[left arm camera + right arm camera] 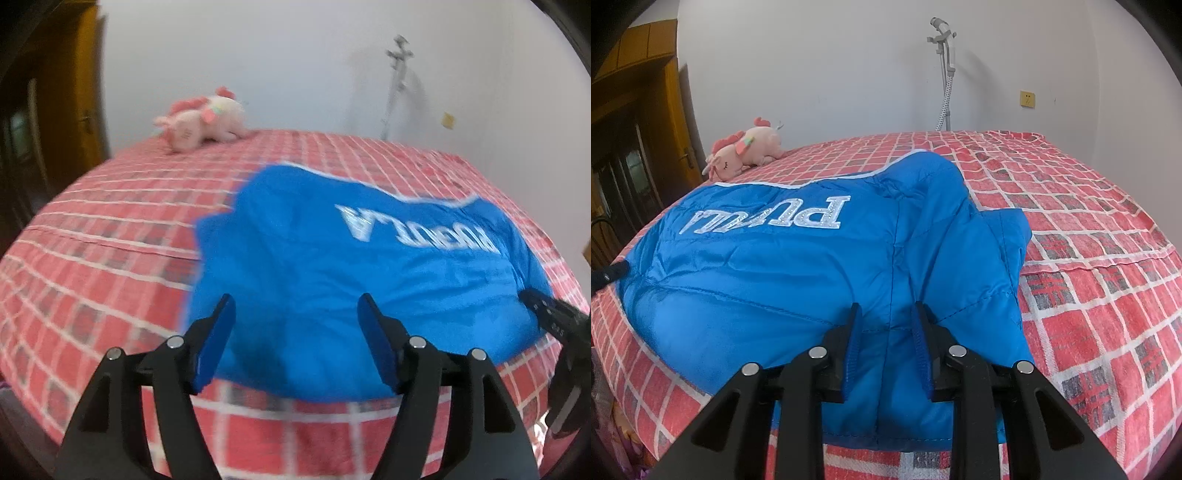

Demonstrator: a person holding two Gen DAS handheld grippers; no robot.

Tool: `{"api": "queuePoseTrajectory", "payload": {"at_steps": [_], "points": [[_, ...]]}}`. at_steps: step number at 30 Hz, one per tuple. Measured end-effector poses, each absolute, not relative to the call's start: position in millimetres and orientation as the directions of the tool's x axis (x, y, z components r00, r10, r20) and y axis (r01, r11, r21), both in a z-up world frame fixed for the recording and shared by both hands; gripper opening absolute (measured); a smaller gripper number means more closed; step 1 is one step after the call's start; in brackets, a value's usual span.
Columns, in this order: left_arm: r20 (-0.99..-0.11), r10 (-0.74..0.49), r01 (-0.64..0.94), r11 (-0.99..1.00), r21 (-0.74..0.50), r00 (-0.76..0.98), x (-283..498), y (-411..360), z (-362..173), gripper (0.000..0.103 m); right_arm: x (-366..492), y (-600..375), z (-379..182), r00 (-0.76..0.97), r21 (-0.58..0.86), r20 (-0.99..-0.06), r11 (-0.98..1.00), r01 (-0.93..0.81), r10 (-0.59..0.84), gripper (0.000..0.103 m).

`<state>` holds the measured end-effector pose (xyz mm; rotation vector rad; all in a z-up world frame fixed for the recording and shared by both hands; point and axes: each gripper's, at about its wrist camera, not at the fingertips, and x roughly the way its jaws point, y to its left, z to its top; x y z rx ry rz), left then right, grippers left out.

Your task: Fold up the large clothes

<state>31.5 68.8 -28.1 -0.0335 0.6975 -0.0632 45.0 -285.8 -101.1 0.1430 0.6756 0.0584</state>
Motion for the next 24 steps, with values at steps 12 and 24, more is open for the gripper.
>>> {"api": "queuePoseTrajectory", "payload": {"at_steps": [12,24], "points": [[-0.723,-0.188,-0.05,0.955,-0.294,0.664,45.3,146.7,-52.7,0.073,44.2,-283.6,-100.4,0.779,0.146,-0.619,0.989,-0.008,0.097,0.028],[-0.773,-0.281,-0.03,0.932,-0.361,0.569,78.1,133.6,-79.0,0.072,49.3,-282.5,-98.6,0.762,0.143,-0.643,0.99,0.019,0.078,0.028]]}}
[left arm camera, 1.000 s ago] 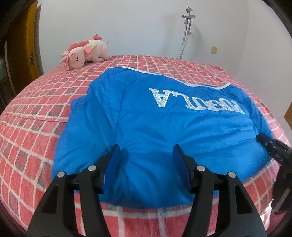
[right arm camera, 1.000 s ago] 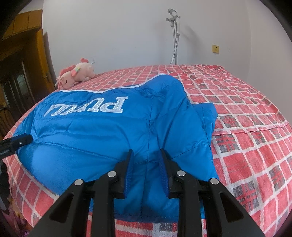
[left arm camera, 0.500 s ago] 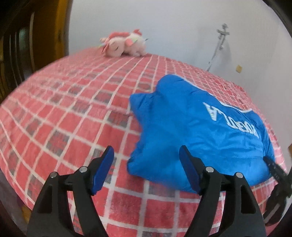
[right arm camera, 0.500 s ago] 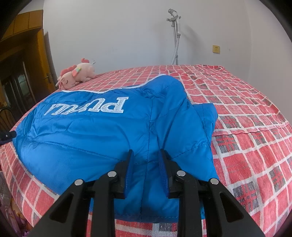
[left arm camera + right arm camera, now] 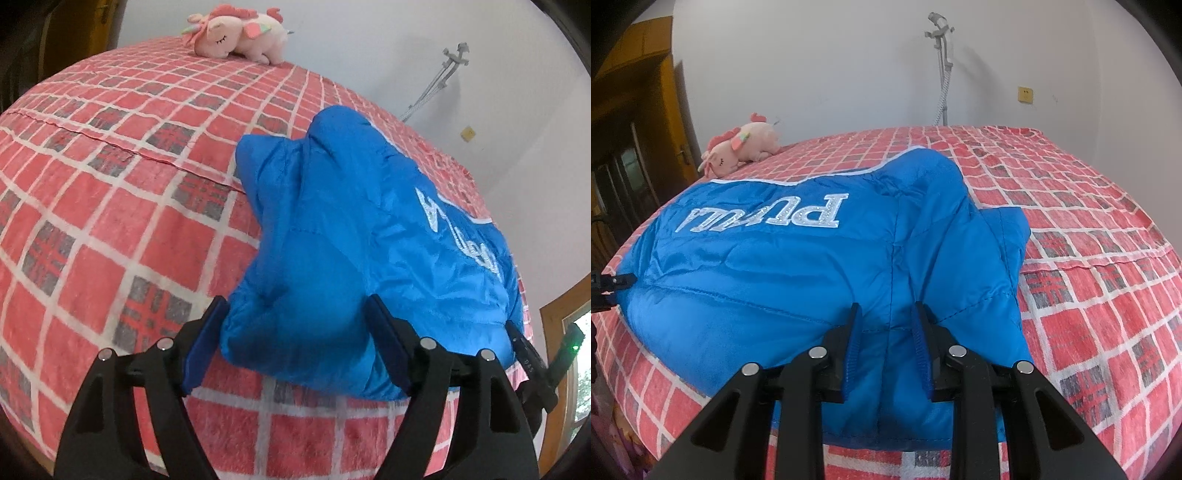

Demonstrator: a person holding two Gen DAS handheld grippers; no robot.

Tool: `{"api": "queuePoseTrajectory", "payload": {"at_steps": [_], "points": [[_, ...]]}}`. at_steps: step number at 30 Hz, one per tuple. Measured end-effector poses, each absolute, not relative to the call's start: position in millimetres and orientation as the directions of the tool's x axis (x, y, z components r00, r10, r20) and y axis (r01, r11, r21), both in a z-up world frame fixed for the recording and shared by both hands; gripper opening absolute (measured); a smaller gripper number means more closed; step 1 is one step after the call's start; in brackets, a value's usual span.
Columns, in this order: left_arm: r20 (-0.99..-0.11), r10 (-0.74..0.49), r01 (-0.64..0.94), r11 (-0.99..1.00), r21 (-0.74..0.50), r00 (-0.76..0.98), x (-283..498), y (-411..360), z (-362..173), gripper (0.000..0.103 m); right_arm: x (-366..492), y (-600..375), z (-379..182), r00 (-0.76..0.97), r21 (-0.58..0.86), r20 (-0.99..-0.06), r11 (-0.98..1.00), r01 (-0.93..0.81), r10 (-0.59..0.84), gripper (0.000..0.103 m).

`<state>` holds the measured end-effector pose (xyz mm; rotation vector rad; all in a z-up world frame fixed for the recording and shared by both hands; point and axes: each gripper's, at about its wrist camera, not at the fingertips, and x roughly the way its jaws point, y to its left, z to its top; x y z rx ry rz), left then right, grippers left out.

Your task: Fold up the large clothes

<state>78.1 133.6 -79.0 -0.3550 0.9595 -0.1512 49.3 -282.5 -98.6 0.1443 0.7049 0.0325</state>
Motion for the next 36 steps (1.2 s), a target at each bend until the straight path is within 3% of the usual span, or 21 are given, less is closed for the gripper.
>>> {"api": "queuePoseTrajectory", "payload": {"at_steps": [6,11,26,36], "points": [[-0.767,-0.197,0.009,0.97,-0.242,0.611,77.1,113.4,-72.2,0.051,51.2,-279.3,-98.9,0.763,0.129,-0.644,0.991,0.036,0.056,0.028],[-0.738,-0.219,0.0,0.959,-0.284,0.638,63.9,113.2,-63.3,0.027,52.3,-276.4,-98.0,0.755,0.118,-0.654,0.992,0.046,0.043,0.028],[-0.693,-0.276,0.022,0.936,-0.352,0.666,61.2,120.5,-81.4,0.027,58.1,-274.9,-97.4,0.742,0.104,-0.67,0.993,0.059,0.025,0.028],[-0.589,-0.268,0.116,0.952,-0.284,0.763,45.4,90.6,-13.1,0.022,49.0,-299.8,-54.0,0.703,0.22,-0.691,0.975,-0.015,0.167,0.033]]}}
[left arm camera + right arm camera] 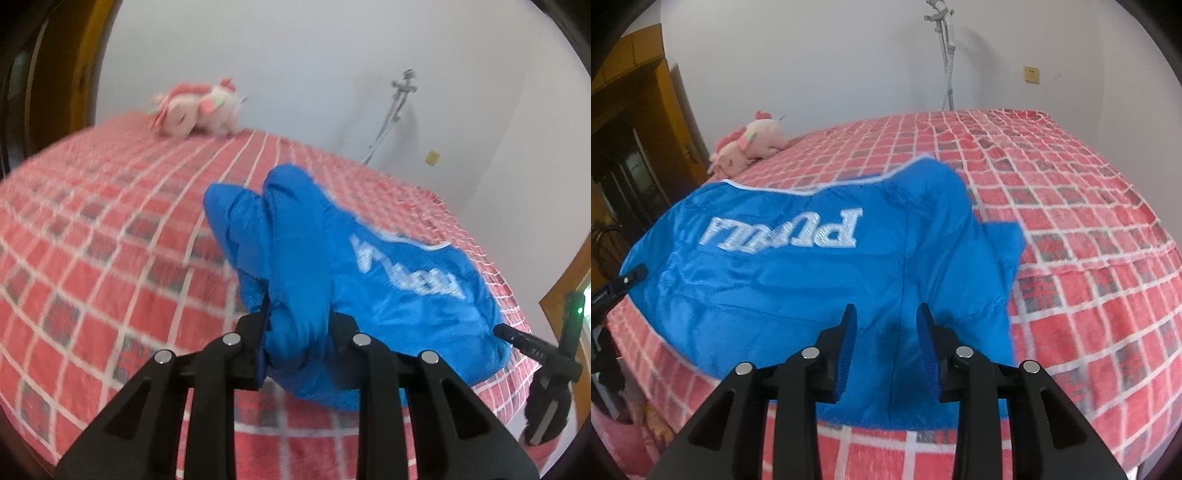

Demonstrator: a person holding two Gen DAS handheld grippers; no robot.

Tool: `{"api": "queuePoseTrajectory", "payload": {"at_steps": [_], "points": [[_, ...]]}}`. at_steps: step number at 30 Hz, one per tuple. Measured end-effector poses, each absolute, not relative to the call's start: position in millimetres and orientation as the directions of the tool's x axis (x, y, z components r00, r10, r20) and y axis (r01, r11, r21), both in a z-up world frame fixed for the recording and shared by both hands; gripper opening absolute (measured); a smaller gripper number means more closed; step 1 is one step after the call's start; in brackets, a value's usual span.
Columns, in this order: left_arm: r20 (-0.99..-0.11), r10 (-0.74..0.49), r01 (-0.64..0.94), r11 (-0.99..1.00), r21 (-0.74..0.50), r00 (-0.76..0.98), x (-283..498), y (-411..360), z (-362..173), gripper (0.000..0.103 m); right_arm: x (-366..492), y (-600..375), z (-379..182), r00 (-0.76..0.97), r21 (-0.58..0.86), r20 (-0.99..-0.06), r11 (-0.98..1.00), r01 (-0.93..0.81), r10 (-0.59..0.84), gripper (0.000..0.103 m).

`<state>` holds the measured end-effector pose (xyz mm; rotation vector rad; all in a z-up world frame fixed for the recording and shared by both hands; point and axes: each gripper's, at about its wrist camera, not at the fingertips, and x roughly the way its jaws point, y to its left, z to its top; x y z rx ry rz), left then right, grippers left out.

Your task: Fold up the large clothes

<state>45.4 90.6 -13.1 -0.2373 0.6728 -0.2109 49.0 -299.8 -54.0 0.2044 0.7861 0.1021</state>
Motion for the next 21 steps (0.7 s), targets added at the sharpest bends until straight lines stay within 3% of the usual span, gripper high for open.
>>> {"api": "queuePoseTrajectory", "payload": {"at_steps": [6,12,21], "points": [[-0.517,-0.321,0.262,0.947,-0.185,0.794,44.3,29.0,36.0,0.021,39.0,-320.1,-21.8,0.706,0.189,-0.695,0.982,-0.006,0.138,0.033],[-0.512,-0.41,0.424,0.9,-0.096,0.754,48.9,-54.1,54.6,0.021,36.9,-330.6,-11.2,0.685,0.197,-0.712,0.98,-0.016,0.155,0.033],[-0.675,-0.486,0.597,0.798,-0.083,0.555,78.4,-166.1,1.8,0.021,35.5,-342.4,-7.1,0.664,0.192,-0.731,0.981,-0.023,0.158,0.033]]}}
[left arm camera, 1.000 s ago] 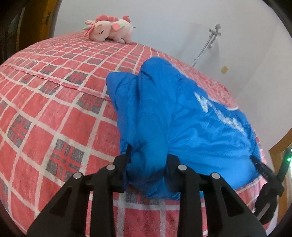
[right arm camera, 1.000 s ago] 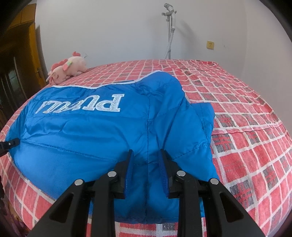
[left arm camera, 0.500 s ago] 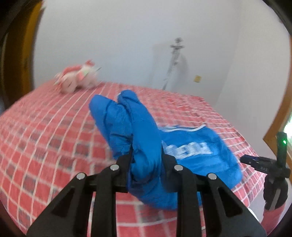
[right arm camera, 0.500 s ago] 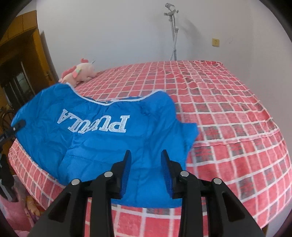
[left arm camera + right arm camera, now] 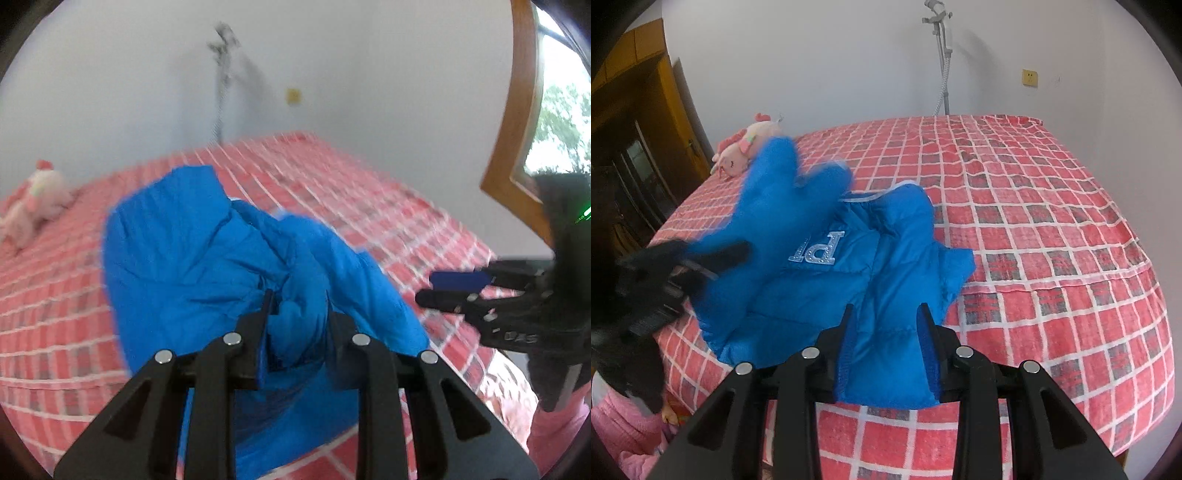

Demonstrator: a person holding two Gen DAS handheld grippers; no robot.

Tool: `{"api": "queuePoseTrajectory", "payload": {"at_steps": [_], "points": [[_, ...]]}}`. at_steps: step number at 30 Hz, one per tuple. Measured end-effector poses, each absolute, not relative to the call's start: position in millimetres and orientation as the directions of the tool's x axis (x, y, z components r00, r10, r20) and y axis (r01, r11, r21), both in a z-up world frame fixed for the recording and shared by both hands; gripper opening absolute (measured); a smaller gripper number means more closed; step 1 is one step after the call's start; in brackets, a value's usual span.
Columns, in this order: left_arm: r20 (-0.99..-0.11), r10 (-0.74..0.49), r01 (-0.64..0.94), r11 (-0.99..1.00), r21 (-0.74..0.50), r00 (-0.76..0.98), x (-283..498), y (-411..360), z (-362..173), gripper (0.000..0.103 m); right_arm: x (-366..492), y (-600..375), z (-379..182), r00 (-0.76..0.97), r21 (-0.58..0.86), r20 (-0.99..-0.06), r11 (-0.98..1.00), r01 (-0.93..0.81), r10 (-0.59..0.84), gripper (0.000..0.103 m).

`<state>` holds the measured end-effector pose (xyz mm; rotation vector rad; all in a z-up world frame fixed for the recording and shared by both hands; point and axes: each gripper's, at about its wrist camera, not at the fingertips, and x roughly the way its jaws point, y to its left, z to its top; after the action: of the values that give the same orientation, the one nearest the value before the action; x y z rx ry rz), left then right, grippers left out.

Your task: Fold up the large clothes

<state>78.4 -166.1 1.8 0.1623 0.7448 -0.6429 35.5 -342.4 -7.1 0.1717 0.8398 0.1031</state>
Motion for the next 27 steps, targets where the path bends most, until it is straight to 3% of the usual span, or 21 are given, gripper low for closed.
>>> {"api": "queuePoseTrajectory", "payload": {"at_steps": [4,8,17,18,22,26,27], "points": [[-0.739,-0.475,0.628,0.773,-0.09,0.478,85.5,-194.1,-39.5,0.022,38.3,-344.8,-10.4,0.651,0.175,-0.745,0.984,-0.018,0.144,0.034],[-0.749,-0.491,0.631,0.766,-0.126,0.445,87.4,-194.9,-62.8,0.023,44.7,-348.9,-23.3,0.631,0.198,-0.758,0.98,-0.018,0.165,0.034],[-0.73,-0.536,0.621,0.759,-0.197,0.424,85.1,-184.4,-60.2,0.024,55.0,-346.6,-40.8,0.605,0.203,-0.779,0.979,-0.007,0.166,0.034],[-0.726,-0.546,0.627,0.752,-0.204,0.419,81.6,-180.6,-54.0,0.025,55.4,-346.0,-40.4,0.606,0.2,-0.779,0.98,-0.007,0.163,0.036],[-0.695,-0.621,0.655,0.7,-0.284,0.363,65.5,-164.6,-29.8,0.05,57.3,-342.6,-37.7,0.613,0.18,-0.776,0.984,-0.012,0.149,0.04],[-0.632,-0.681,0.666,0.668,-0.331,0.369,47.7,-135.5,3.0,0.052,61.4,-338.5,-33.3,0.614,0.185,-0.772,0.982,-0.031,0.165,0.044],[-0.616,-0.686,0.658,0.674,-0.337,0.388,46.2,-126.9,10.2,0.052,61.7,-337.9,-31.2,0.619,0.188,-0.767,0.981,-0.036,0.17,0.05]]}}
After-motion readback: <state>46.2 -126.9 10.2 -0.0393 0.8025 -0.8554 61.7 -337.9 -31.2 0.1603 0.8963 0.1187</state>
